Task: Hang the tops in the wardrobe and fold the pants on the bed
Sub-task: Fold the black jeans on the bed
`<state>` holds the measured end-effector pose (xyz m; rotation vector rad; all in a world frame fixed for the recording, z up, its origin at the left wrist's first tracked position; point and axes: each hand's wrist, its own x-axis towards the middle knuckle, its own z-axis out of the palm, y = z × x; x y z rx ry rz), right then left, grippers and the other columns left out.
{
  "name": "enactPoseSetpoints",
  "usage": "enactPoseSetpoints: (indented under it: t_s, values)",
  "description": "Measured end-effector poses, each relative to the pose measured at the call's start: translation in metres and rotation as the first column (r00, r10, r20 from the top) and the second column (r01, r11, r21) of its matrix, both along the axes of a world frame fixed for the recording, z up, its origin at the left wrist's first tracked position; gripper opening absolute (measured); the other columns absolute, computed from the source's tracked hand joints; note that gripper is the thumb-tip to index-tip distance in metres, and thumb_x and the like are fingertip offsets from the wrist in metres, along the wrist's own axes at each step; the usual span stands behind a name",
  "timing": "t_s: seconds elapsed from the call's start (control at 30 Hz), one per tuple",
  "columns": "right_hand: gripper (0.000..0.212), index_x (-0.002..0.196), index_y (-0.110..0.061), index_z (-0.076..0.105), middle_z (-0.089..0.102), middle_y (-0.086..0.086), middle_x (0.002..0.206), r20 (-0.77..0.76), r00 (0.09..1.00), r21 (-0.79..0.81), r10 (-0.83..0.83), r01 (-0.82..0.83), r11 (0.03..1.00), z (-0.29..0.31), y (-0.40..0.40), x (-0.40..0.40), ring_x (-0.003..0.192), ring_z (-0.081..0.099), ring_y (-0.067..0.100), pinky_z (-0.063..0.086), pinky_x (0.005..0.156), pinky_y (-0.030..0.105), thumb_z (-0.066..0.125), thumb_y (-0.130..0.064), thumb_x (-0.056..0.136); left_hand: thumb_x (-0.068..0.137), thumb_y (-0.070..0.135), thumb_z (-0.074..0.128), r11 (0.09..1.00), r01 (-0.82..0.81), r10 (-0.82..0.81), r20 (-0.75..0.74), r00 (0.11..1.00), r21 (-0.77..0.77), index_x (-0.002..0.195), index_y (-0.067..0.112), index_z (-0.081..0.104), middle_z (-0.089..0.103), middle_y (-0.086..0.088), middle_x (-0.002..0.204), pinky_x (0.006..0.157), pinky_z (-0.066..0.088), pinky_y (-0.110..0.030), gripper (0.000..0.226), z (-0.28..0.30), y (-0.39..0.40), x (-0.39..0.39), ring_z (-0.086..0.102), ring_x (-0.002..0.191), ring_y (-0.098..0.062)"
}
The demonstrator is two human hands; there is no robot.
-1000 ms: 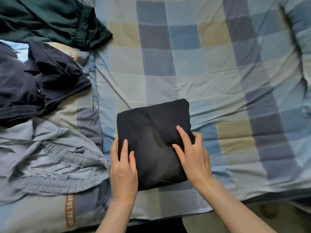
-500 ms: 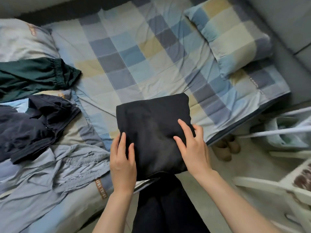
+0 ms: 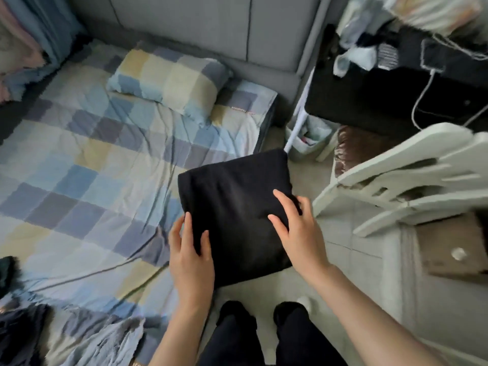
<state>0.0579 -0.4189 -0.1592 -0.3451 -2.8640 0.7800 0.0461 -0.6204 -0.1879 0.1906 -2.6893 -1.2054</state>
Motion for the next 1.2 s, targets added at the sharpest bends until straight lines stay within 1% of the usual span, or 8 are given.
enactPoseSetpoints:
  t_s: [0.13, 0.23, 0.53, 0.63, 0.8, 0.93, 1.07, 1.2]
  values:
    - [0.05, 0.139, -0.029, 0.046, 0.046, 0.006, 0.116, -0.07, 0.97, 0.012, -0.231, 0.232, 0.973, 0.018, 0.076, 0.052, 0.082, 0.06, 0.02, 0.058, 0.064, 0.033, 0.059, -0.036, 0.091, 0.095, 0.019, 0.059, 0.973, 0.233, -0.233, 0.011, 0.972, 0.0, 0.143, 0.012, 0.047, 0.048, -0.005, 0.141, 0.087, 0.043, -0.029, 0.05, 0.019, 0.086, 0.001, 0.052, 0.122, -0.022]
    - [0.049, 0.139, -0.03, 0.045, 0.044, 0.005, 0.117, -0.082, 0.908, 0.007, -0.411, 0.413, 0.911, 0.024, 0.135, 0.102, 0.078, 0.06, 0.017, 0.058, 0.062, 0.031, 0.057, -0.038, 0.092, 0.094, 0.016, 0.061, 0.913, 0.407, -0.407, -0.027, 0.913, -0.012, 0.141, 0.009, 0.049, 0.049, -0.007, 0.14, 0.096, 0.045, -0.033, 0.049, 0.029, 0.159, 0.014, 0.05, 0.125, -0.022]
    - [0.048, 0.136, -0.028, 0.05, 0.05, 0.01, 0.12, -0.062, 0.686, 0.051, -0.725, 0.727, 0.685, 0.04, 0.302, 0.248, 0.072, 0.063, 0.018, 0.058, 0.061, 0.03, 0.062, -0.036, 0.09, 0.093, 0.02, 0.063, 0.732, 0.663, -0.674, 0.023, 0.739, 0.155, 0.139, 0.015, 0.051, 0.048, 0.012, 0.119, 0.088, 0.027, 0.006, 0.048, 0.035, 0.373, 0.109, 0.036, 0.105, 0.018]
    - [0.047, 0.135, -0.026, 0.052, 0.051, 0.011, 0.119, -0.046, 0.596, 0.056, -0.802, 0.803, 0.594, 0.038, 0.337, 0.285, 0.078, 0.064, 0.02, 0.057, 0.067, 0.028, 0.061, -0.036, 0.09, 0.094, 0.028, 0.062, 0.668, 0.722, -0.74, 0.063, 0.67, 0.179, 0.14, 0.023, 0.049, 0.045, 0.019, 0.117, 0.086, 0.032, 0.0, 0.048, 0.034, 0.428, 0.132, 0.039, 0.105, 0.014]
    - [0.046, 0.136, -0.028, 0.049, 0.047, 0.009, 0.12, -0.025, 0.428, 0.018, -0.903, 0.904, 0.428, 0.032, 0.386, 0.323, 0.093, 0.06, 0.022, 0.057, 0.077, 0.033, 0.058, -0.036, 0.091, 0.095, 0.022, 0.061, 0.503, 0.847, -0.864, 0.062, 0.5, 0.174, 0.139, 0.015, 0.05, 0.045, 0.017, 0.123, 0.087, 0.022, 0.011, 0.047, 0.036, 0.51, 0.149, 0.036, 0.11, 0.014]
    - [0.046, 0.137, -0.029, 0.048, 0.047, 0.009, 0.122, -0.019, 0.282, 0.008, -0.959, 0.959, 0.282, 0.015, 0.421, 0.334, 0.099, 0.057, 0.022, 0.05, 0.082, 0.027, 0.054, -0.039, 0.092, 0.096, 0.021, 0.059, 0.355, 0.922, -0.934, 0.092, 0.344, 0.156, 0.139, 0.015, 0.05, 0.051, 0.01, 0.127, 0.093, 0.023, 0.006, 0.045, 0.024, 0.575, 0.146, 0.039, 0.113, 0.008]
    - [0.046, 0.138, -0.038, 0.041, 0.043, 0.005, 0.128, 0.009, 0.19, -0.043, -0.982, 0.981, 0.189, 0.0, 0.444, 0.332, 0.104, 0.054, 0.018, 0.043, 0.083, 0.022, 0.048, -0.044, 0.094, 0.096, 0.018, 0.059, 0.232, 0.964, -0.971, 0.09, 0.221, 0.132, 0.139, 0.014, 0.051, 0.056, -0.002, 0.132, 0.1, 0.034, -0.016, 0.044, 0.017, 0.623, 0.136, 0.053, 0.12, -0.014]
    - [0.046, 0.139, -0.043, 0.036, 0.042, 0.003, 0.127, 0.045, 0.029, -0.077, -0.999, 0.997, 0.026, -0.009, 0.47, 0.331, 0.101, 0.056, 0.018, 0.045, 0.083, 0.024, 0.042, -0.05, 0.094, 0.095, 0.017, 0.06, 0.074, 0.993, -0.994, 0.086, 0.066, 0.092, 0.138, 0.011, 0.051, 0.056, -0.003, 0.132, 0.098, 0.031, -0.011, 0.045, 0.009, 0.681, 0.131, 0.052, 0.118, -0.012]
